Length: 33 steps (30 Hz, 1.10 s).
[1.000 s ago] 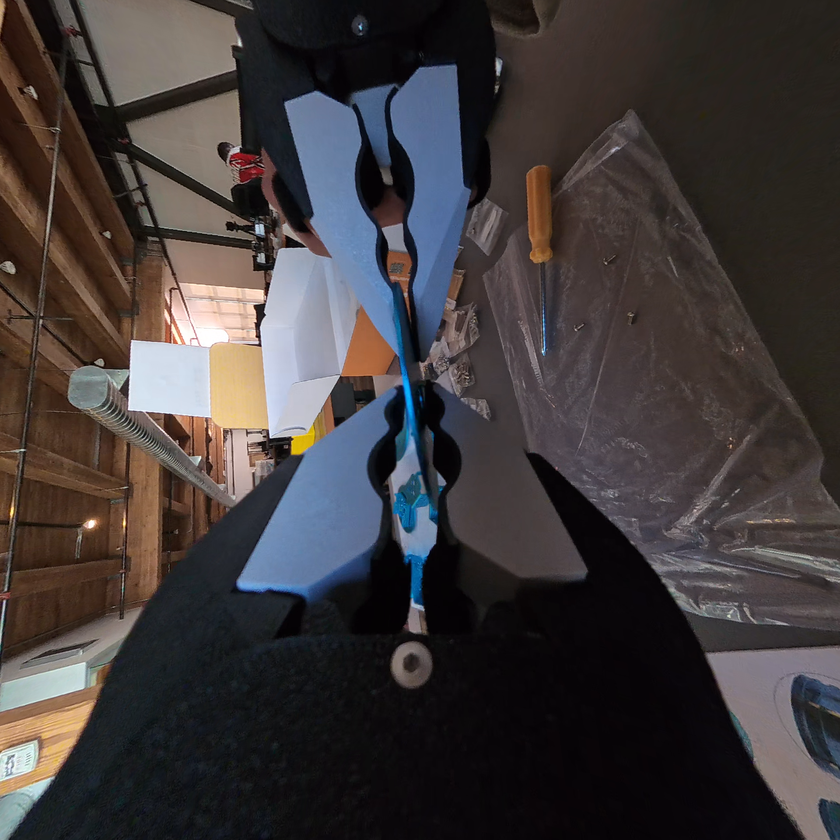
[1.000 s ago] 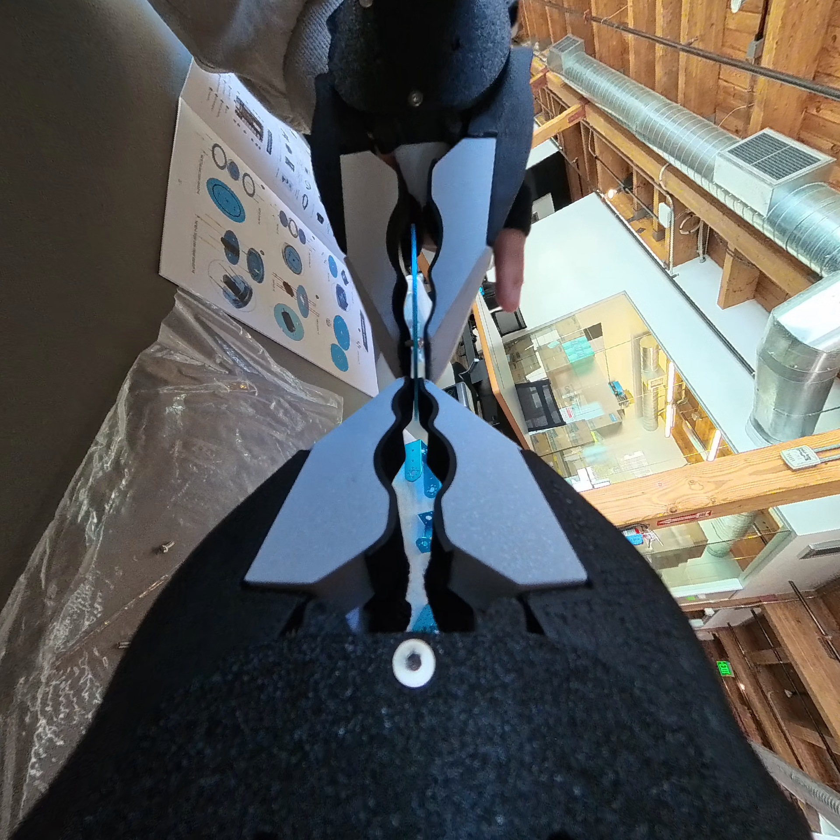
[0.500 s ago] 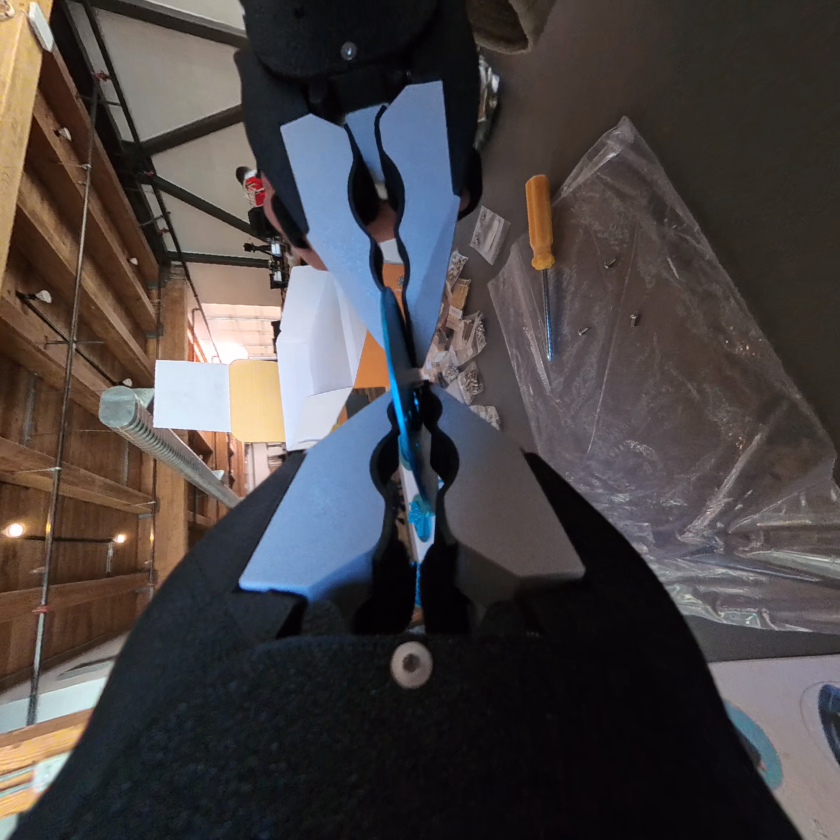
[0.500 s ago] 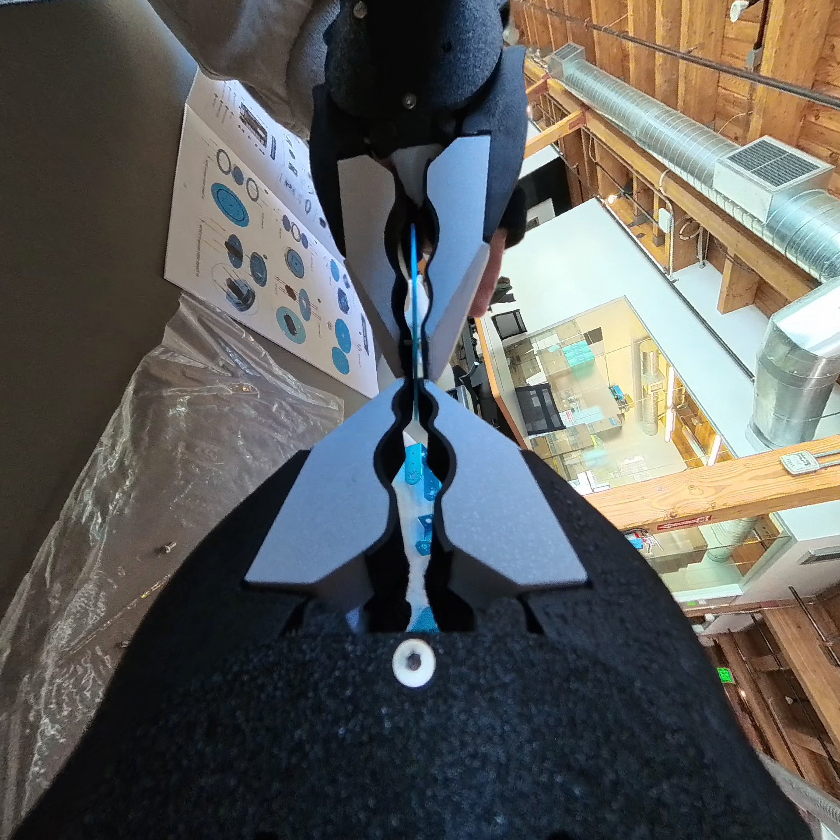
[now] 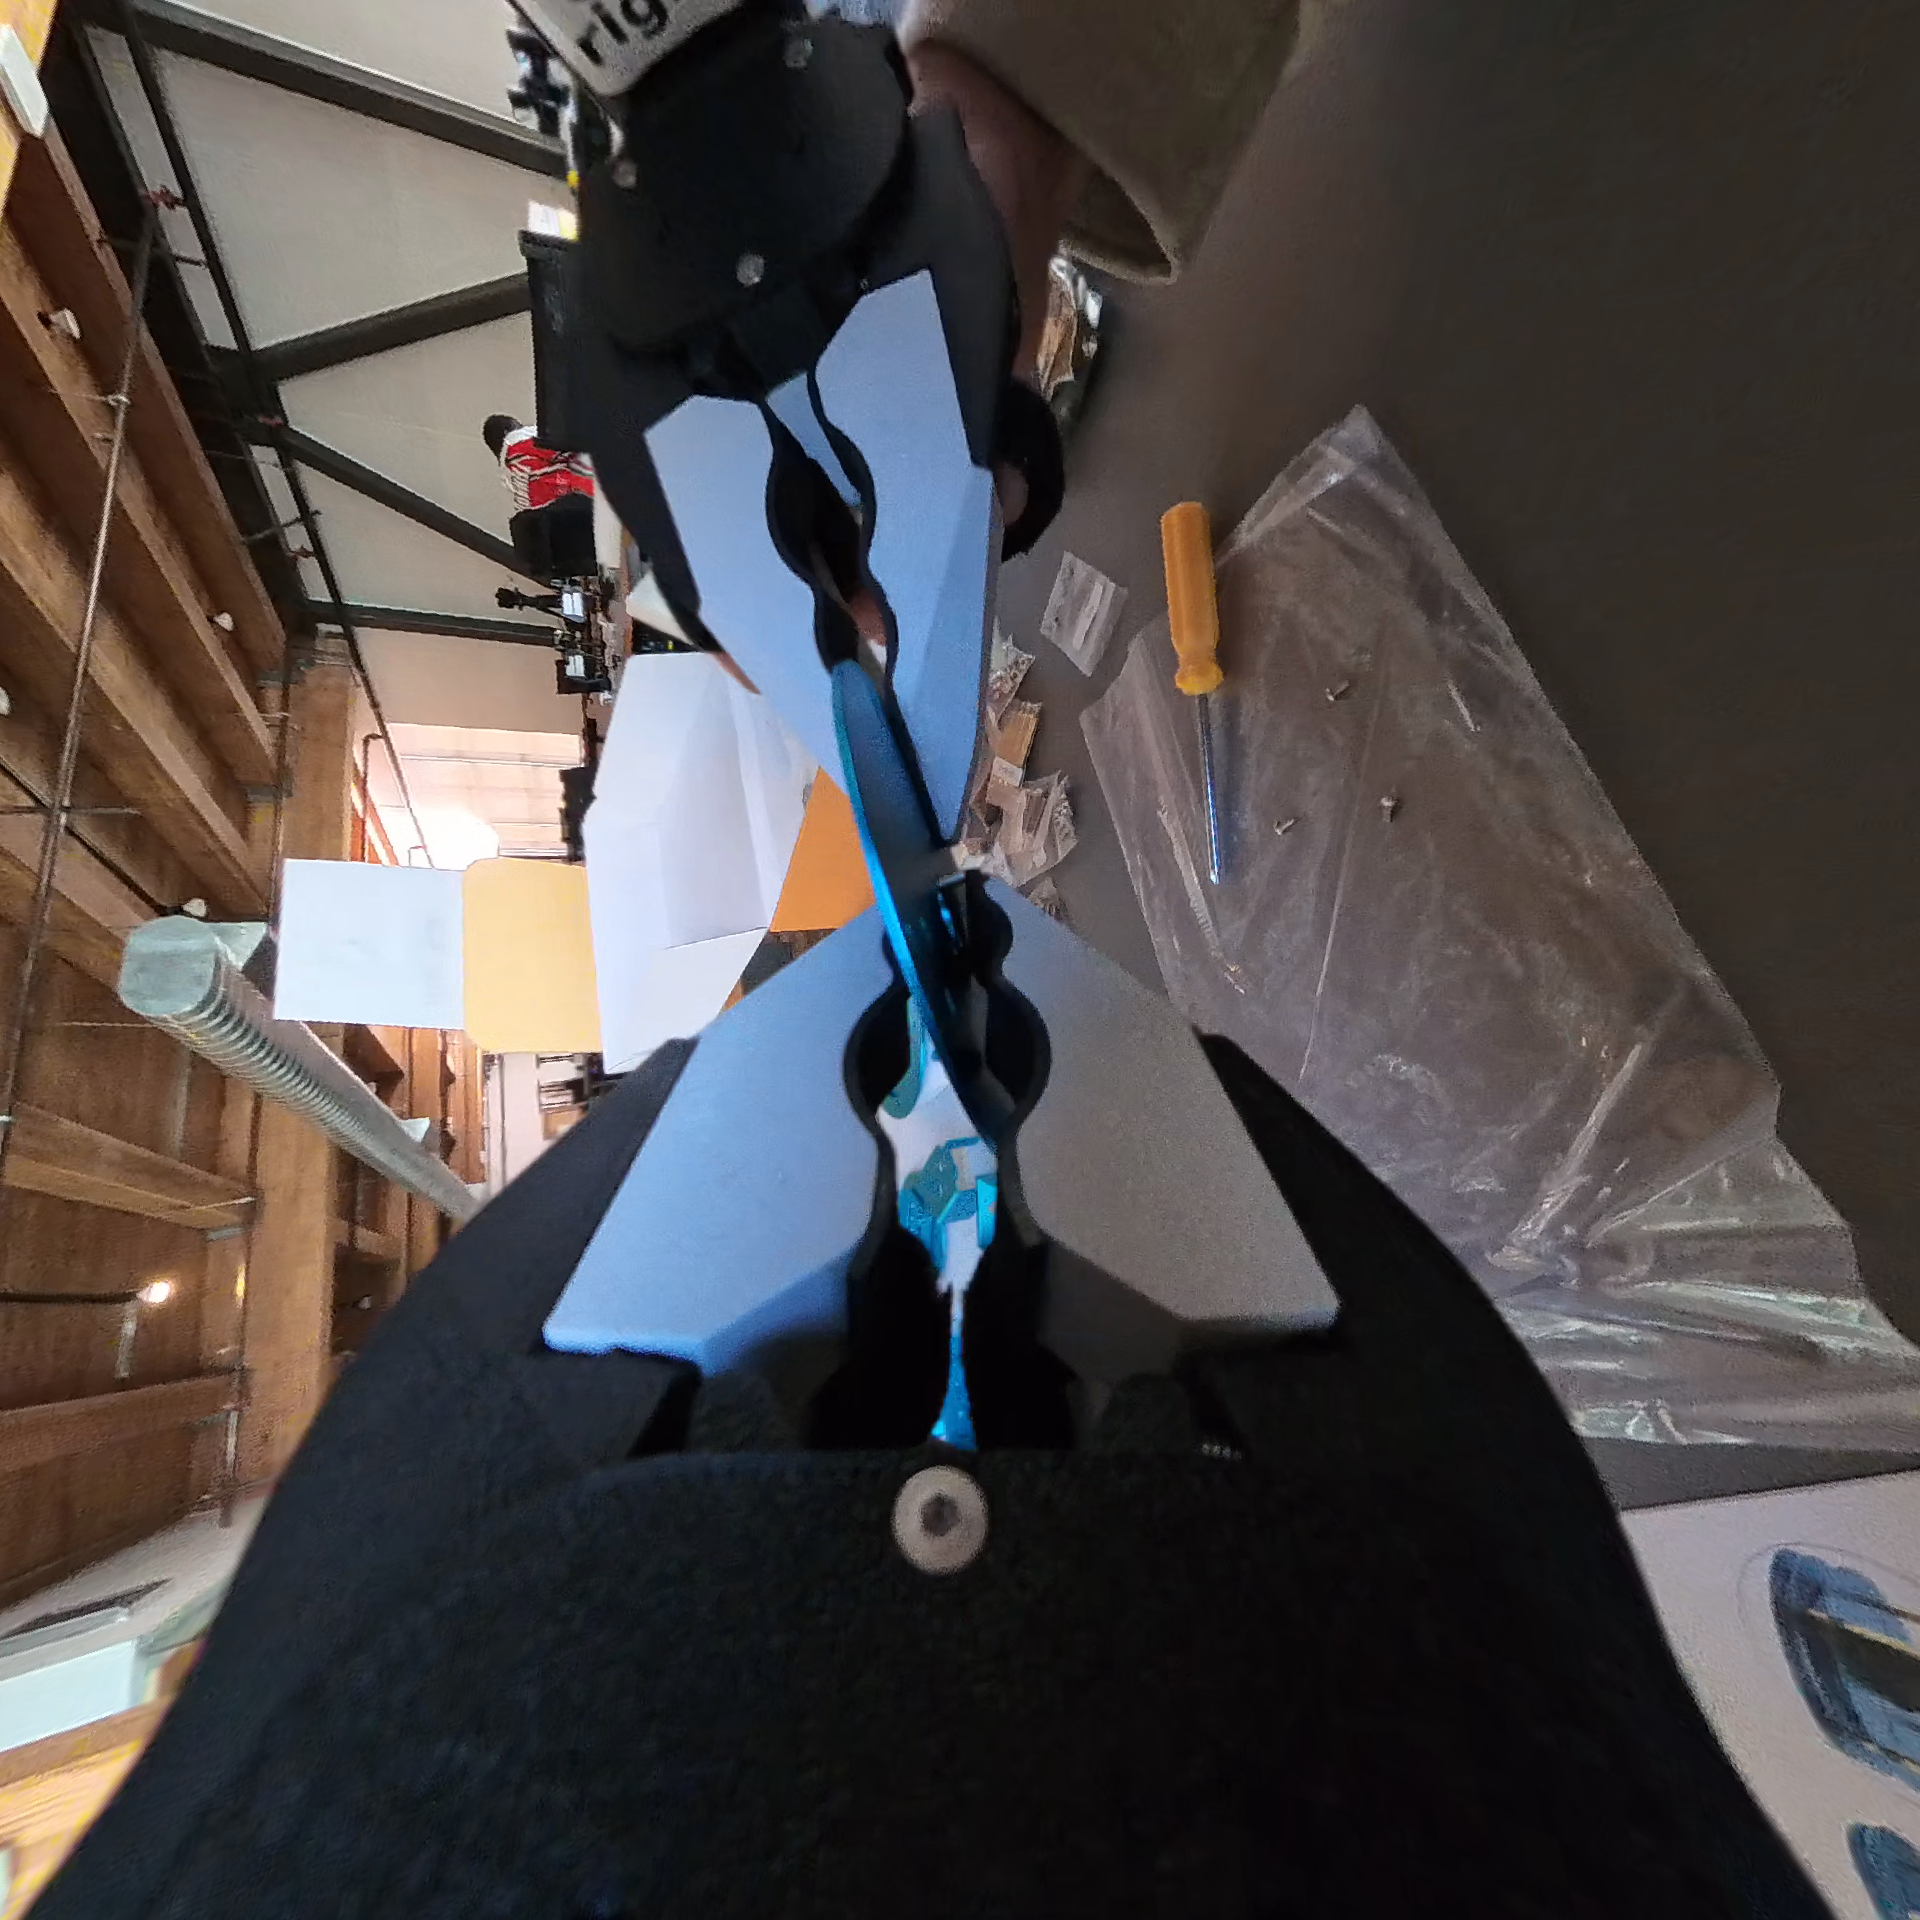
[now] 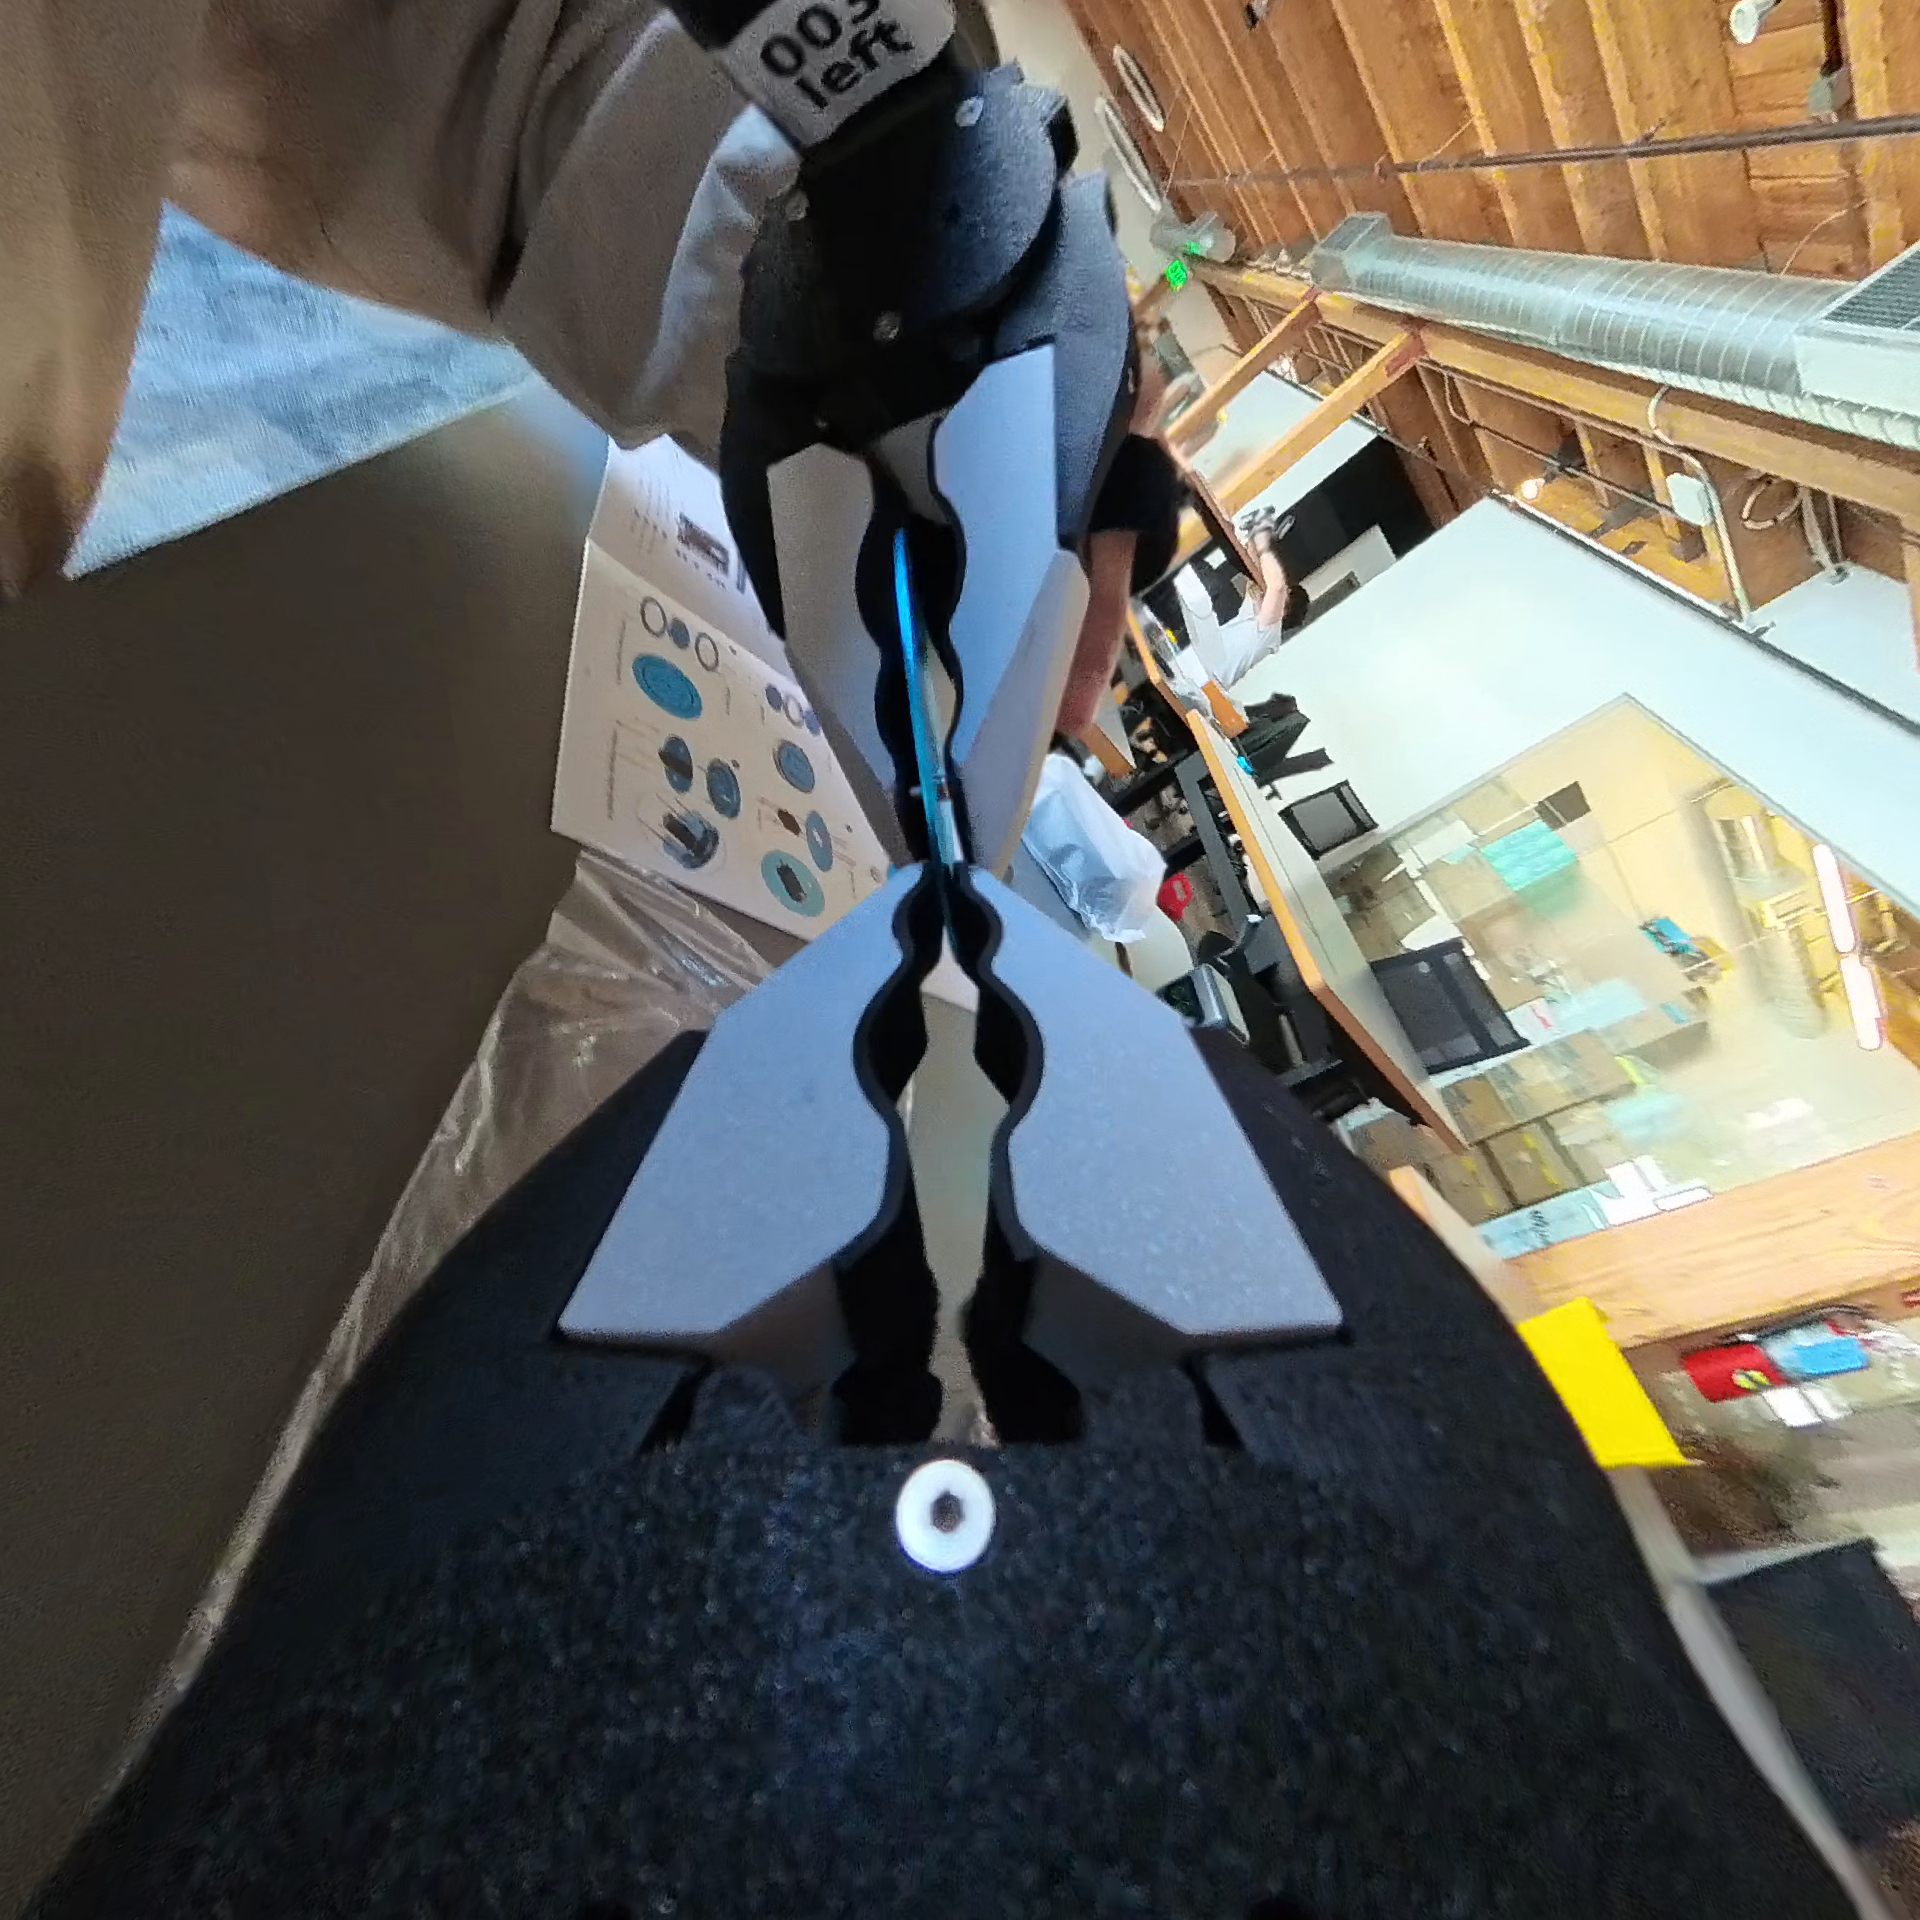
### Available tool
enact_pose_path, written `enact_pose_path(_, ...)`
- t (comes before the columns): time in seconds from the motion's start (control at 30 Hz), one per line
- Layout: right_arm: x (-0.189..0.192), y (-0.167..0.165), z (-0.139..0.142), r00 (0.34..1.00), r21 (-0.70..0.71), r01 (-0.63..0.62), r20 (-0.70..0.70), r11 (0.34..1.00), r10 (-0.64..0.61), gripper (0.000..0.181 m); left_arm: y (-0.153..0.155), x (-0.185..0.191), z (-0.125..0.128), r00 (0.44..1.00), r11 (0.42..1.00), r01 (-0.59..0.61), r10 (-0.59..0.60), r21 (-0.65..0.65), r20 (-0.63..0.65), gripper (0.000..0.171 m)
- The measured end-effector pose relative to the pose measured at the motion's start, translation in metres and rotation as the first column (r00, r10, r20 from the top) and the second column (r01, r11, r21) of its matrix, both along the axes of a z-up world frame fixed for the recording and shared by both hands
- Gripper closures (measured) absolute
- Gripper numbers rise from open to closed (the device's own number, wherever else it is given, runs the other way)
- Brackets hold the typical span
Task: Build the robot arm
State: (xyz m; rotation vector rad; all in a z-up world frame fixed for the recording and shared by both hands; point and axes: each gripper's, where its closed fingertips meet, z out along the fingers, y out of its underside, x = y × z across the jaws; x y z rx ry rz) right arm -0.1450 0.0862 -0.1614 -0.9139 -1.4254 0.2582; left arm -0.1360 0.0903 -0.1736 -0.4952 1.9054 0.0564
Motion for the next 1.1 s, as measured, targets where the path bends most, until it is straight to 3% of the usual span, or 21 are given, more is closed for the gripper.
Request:
enact_pose_path(0.3, 0.004, -0.003, 0.017, 0.991, -0.118, -0.076, -0.119, 0.99, 0.061, 0.181, -0.008, 0.001, 0.01, 0.998, 0.994, -0.004, -0.003, -0.111, -0.056, 0.148)
enact_pose_path(0.47, 0.006, -0.011, 0.025, 0.972, -0.225, -0.18, -0.192, 0.958, 0.137, 0.181, -0.012, 0.005, 0.021, 0.996, 0.998, 0.018, -0.022, -0.053, -0.085, 0.158)
enact_pose_path(0.77, 0.013, -0.023, 0.04, 0.915, -0.336, -0.333, -0.34, 0.881, 0.216, 0.181, -0.025, 0.013, 0.036, 0.998, 0.974, 0.039, -0.048, -0.221, -0.035, 0.159)
enact_pose_path(0.93, 0.013, -0.026, 0.043, 0.902, -0.346, -0.357, -0.368, 0.867, 0.225, 0.181, -0.029, 0.014, 0.041, 0.999, 0.947, 0.03, -0.038, -0.321, -0.02, 0.164)
enact_pose_path(1.1, 0.011, -0.024, 0.038, 0.933, -0.302, -0.29, -0.301, 0.908, 0.198, 0.181, -0.028, 0.011, 0.037, 0.999, 0.933, 0.027, -0.034, -0.359, -0.014, 0.166)
